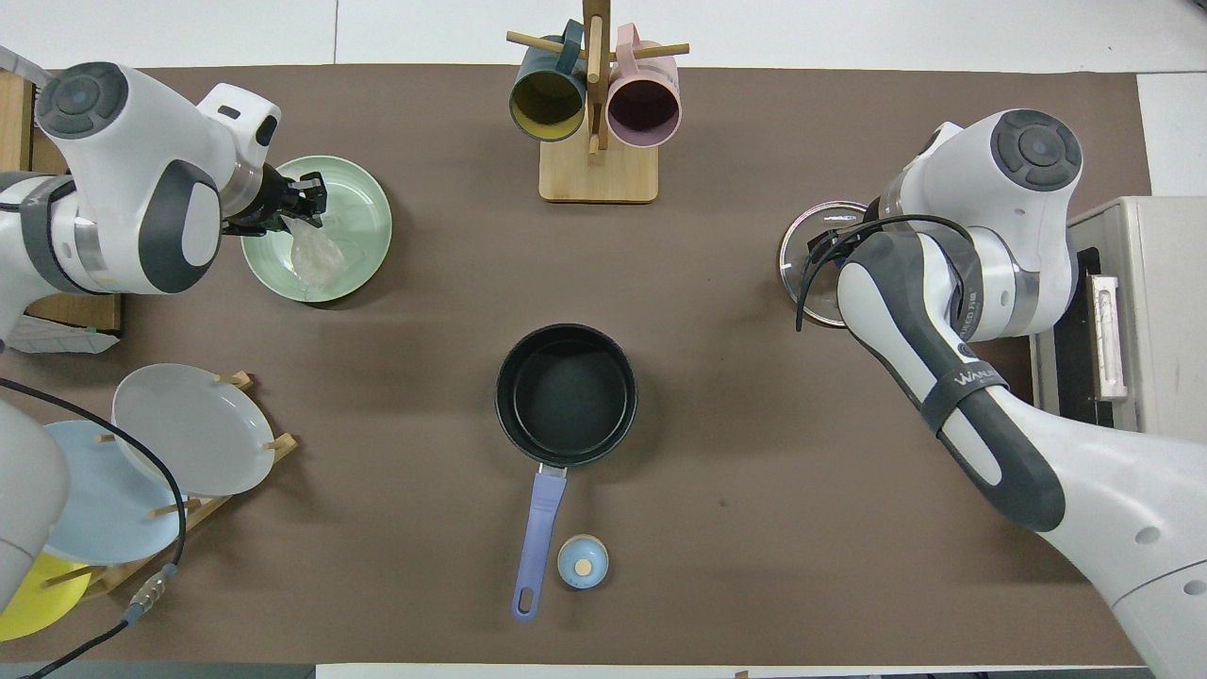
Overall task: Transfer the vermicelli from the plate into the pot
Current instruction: 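Grasp the vermicelli with the left gripper while the right gripper reaches the lid, then carry the vermicelli into the black pot with the left gripper and release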
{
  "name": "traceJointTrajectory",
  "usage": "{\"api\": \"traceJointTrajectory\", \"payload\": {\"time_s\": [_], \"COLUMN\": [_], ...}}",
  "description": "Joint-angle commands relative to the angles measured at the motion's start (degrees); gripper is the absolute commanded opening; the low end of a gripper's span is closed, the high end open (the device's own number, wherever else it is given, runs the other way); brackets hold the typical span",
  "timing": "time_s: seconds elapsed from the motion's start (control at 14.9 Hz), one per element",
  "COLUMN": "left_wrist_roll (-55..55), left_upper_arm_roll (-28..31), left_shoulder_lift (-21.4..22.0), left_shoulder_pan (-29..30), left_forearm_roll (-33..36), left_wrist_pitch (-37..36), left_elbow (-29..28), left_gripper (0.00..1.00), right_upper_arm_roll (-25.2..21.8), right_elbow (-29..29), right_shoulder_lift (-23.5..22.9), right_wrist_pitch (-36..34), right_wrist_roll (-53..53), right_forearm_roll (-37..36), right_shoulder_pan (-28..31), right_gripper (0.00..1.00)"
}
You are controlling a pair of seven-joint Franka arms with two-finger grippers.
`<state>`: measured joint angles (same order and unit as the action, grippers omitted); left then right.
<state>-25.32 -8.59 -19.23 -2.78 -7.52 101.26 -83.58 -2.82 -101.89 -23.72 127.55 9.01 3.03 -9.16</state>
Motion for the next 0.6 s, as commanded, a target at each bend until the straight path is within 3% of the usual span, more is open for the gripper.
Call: {"api": "traceJointTrajectory", "payload": {"time_s": [0.0,0.2,0.4,0.54], "left_wrist_roll": [-6.4,-15.7,-17.3,-19.1], "left_upper_arm_roll": [-4.2,-11.8,-12.0,-12.0], "left_shoulder_lift": [9.6,13.2,19.0,18.2], "left_shoulder_pan": [-0.7,-2.2,-8.9,-12.5], "left_forearm_roll": [-3.5,-4.1,-8.4,-8.5], "left_wrist_pitch": [-7.7,-6.8,4.0,9.5], "left_elbow": [-1.3,-6.9,-21.8,-26.5], "left_gripper": [0.0,0.0,0.0,0.0], "right_upper_arm_roll": [0.3,0.3,0.3,0.3], "right_elbow": [-1.6,-2.1,-2.3,-2.3], "right_shoulder_lift": [0.6,0.7,0.8,0.8], "right_wrist_pitch": [1.9,2.0,2.0,1.9], "right_wrist_roll": [3.3,4.3,5.0,6.0], "right_forearm_roll": [0.9,0.9,0.9,0.9], "right_shoulder_pan": [0.4,0.5,0.5,0.8], "right_gripper": [0.89,0.87,0.76,0.67]}}
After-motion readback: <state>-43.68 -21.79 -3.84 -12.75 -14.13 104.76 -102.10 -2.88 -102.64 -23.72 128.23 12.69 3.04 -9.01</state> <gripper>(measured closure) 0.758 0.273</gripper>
